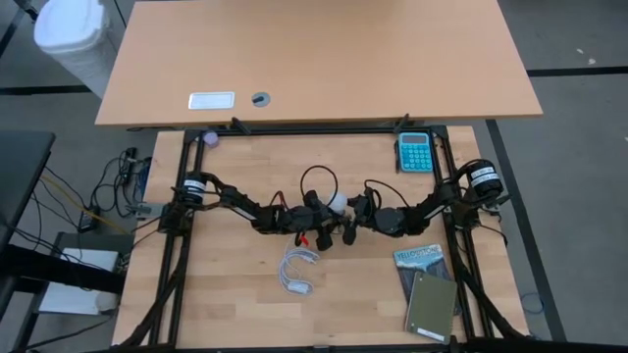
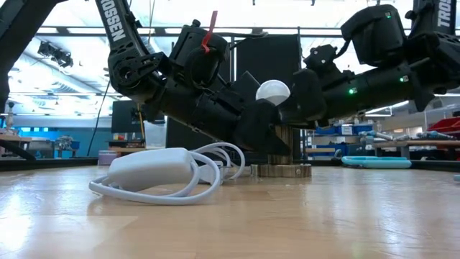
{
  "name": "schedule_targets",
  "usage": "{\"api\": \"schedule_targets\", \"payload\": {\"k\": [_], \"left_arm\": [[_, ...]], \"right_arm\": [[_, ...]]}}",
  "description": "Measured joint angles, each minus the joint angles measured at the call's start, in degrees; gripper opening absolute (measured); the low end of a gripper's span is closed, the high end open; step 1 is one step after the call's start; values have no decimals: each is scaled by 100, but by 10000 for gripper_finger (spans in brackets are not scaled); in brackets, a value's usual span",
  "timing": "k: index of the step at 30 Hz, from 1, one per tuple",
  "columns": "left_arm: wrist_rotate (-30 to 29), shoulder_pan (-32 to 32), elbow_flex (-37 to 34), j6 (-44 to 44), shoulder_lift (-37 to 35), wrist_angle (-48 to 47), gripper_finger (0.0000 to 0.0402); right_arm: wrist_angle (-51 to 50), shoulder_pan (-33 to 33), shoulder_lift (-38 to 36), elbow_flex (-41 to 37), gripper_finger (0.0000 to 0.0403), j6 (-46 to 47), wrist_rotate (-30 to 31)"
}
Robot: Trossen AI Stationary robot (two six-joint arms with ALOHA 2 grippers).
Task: Screw lightbulb
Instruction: Remove the lightbulb from the desk lamp
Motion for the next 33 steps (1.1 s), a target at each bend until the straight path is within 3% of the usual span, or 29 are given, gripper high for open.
{"api": "schedule_targets", "payload": {"k": [15, 24, 33], "left_arm": [[0, 0, 0, -7, 0, 0, 202], [-4, 0, -2, -4, 0, 0, 202], [-2, 0, -2, -1, -2, -9, 202]], "right_arm": [[-7, 7, 0, 0, 225, -16, -35], [-4, 13, 0, -2, 145, -44, -297], [-8, 20, -152, -17, 158, -136, -282]]}}
